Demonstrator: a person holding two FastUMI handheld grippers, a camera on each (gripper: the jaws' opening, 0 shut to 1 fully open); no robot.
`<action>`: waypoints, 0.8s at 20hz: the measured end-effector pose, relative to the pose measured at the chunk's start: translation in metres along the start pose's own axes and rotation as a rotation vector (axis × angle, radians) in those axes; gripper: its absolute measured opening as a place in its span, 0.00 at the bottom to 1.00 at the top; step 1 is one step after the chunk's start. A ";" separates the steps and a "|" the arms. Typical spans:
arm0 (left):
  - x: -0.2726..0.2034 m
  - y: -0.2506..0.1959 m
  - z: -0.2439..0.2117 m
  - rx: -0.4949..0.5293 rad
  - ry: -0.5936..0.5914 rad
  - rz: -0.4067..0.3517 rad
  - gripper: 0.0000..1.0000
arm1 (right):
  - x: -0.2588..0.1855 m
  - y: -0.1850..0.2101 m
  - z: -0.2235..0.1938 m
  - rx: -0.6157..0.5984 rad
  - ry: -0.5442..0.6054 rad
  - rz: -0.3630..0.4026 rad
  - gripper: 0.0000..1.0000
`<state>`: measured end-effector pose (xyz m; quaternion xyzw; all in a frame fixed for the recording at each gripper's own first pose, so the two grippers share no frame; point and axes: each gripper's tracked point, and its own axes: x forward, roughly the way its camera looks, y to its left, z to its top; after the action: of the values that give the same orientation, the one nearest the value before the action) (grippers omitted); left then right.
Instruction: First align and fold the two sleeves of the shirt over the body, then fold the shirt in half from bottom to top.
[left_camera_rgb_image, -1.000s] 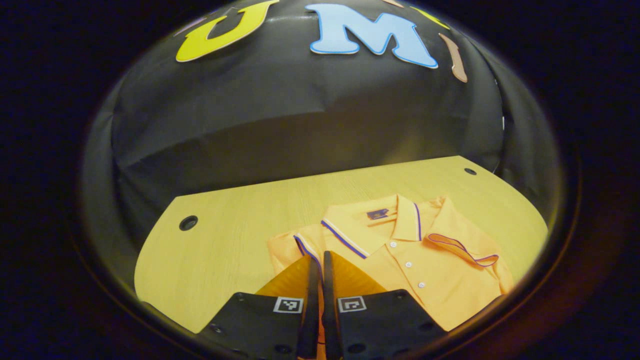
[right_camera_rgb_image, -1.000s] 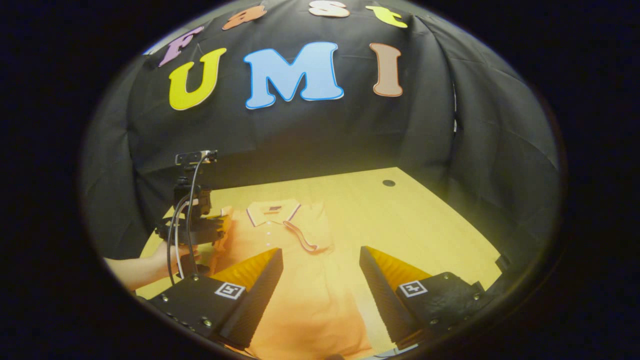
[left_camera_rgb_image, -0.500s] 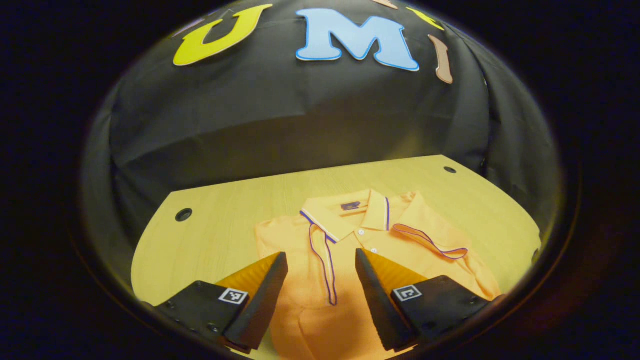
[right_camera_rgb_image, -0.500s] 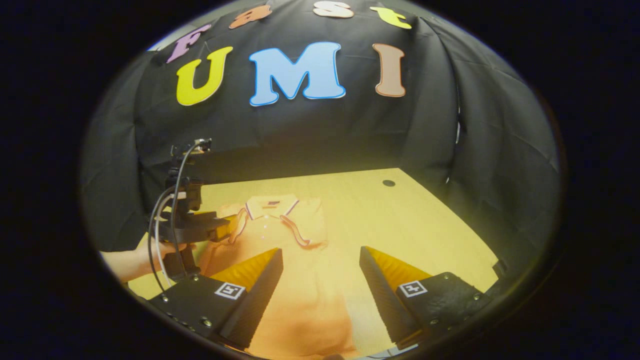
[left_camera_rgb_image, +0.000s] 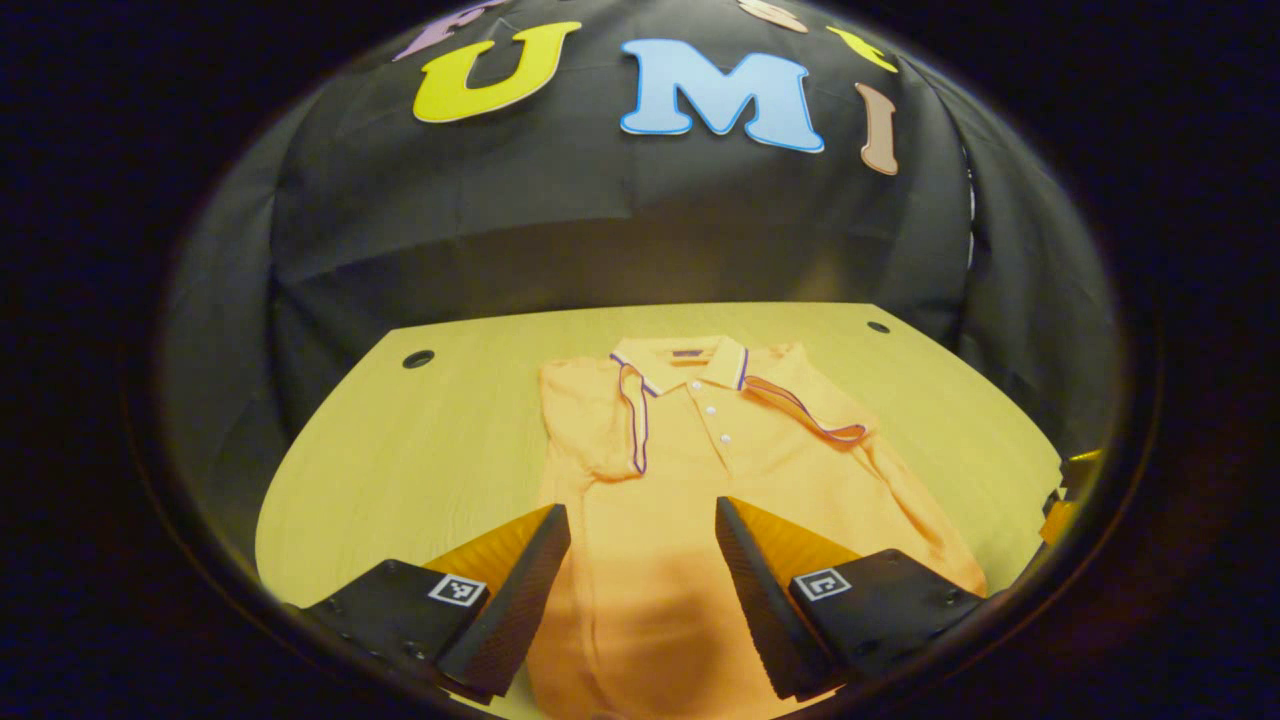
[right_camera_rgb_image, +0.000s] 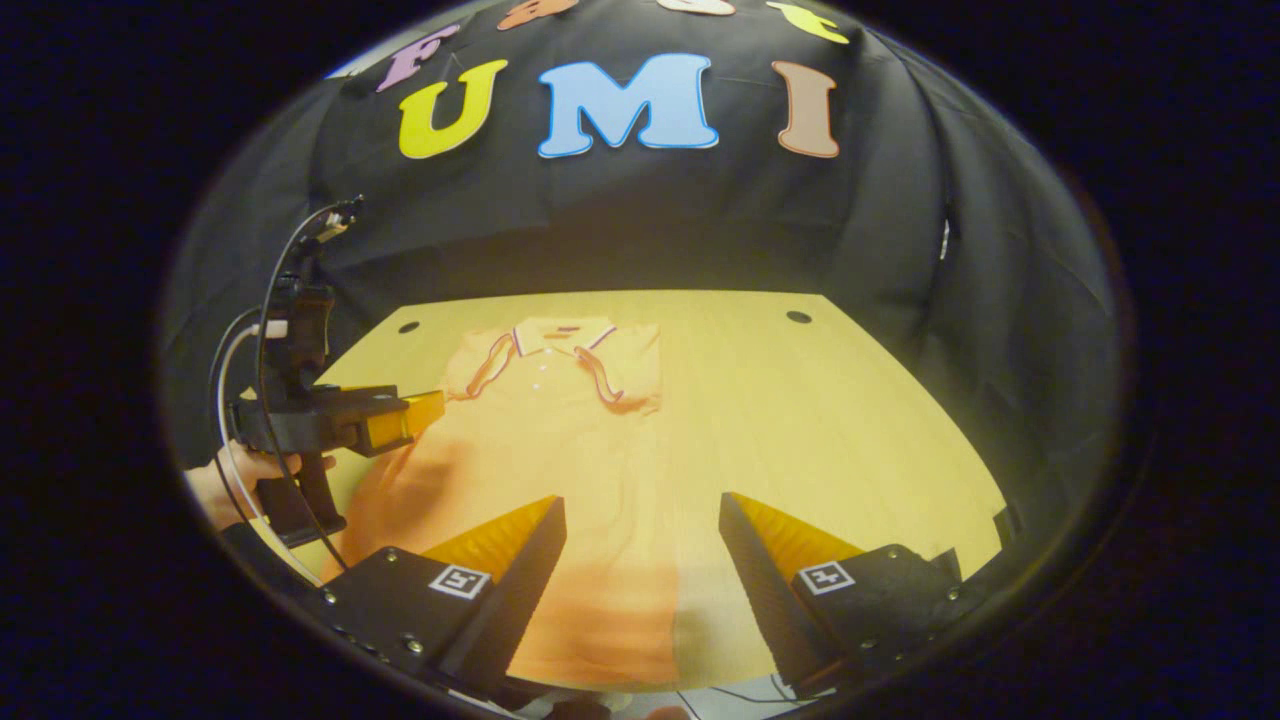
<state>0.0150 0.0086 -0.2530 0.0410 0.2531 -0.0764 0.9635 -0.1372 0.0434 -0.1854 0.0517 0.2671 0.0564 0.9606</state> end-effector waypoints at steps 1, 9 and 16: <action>-0.012 0.000 -0.011 -0.006 0.006 0.007 0.96 | -0.003 0.001 -0.011 -0.005 0.013 0.007 0.96; -0.109 0.004 -0.092 -0.026 0.043 0.035 0.96 | -0.025 0.000 -0.092 -0.032 0.124 0.033 0.96; -0.170 0.003 -0.150 -0.030 0.077 0.046 0.95 | -0.029 0.005 -0.136 -0.031 0.186 0.035 0.96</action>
<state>-0.2031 0.0502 -0.2991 0.0351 0.2903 -0.0487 0.9551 -0.2331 0.0538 -0.2853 0.0361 0.3532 0.0818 0.9313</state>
